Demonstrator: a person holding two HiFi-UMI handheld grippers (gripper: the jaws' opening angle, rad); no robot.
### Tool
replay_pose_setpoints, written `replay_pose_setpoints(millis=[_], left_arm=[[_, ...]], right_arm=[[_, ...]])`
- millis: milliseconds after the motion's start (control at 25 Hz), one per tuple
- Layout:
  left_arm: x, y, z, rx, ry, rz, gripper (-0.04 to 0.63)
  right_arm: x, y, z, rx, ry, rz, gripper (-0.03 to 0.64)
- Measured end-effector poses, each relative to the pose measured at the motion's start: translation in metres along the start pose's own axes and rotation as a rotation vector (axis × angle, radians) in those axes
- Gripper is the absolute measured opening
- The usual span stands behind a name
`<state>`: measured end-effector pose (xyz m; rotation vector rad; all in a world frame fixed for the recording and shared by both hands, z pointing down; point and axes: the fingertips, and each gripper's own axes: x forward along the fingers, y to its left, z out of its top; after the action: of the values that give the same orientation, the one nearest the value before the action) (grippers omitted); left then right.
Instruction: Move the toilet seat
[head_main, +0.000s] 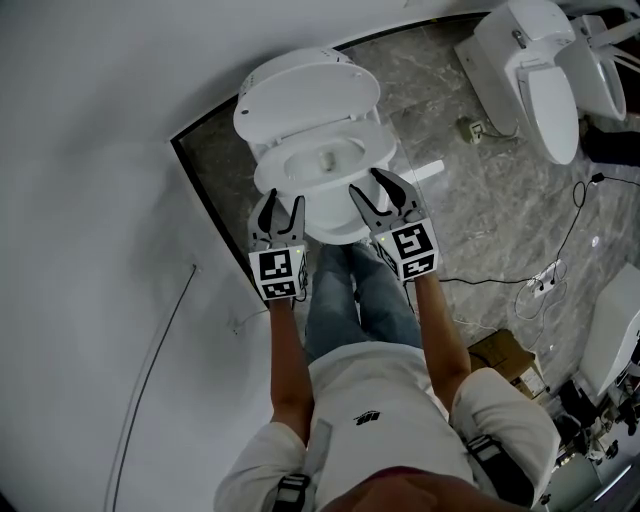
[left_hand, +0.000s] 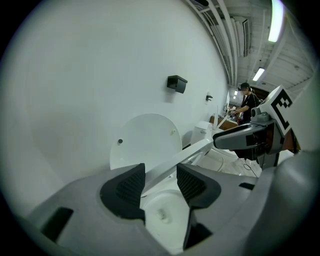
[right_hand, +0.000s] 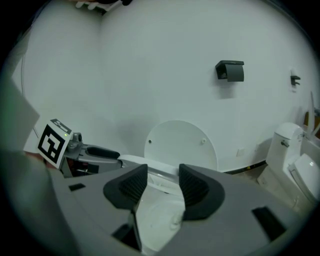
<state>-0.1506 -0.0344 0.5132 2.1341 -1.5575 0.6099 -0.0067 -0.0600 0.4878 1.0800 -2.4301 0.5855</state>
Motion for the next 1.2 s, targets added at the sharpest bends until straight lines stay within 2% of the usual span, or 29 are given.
replay_pose_setpoints(millis=[1200], left_arm=[[0.025, 0.030, 0.041, -0.029, -0.059, 0.023, 0.204]], right_arm=[[0.033, -0.022, 0.045, -0.046, -0.037, -0.042, 0.179]])
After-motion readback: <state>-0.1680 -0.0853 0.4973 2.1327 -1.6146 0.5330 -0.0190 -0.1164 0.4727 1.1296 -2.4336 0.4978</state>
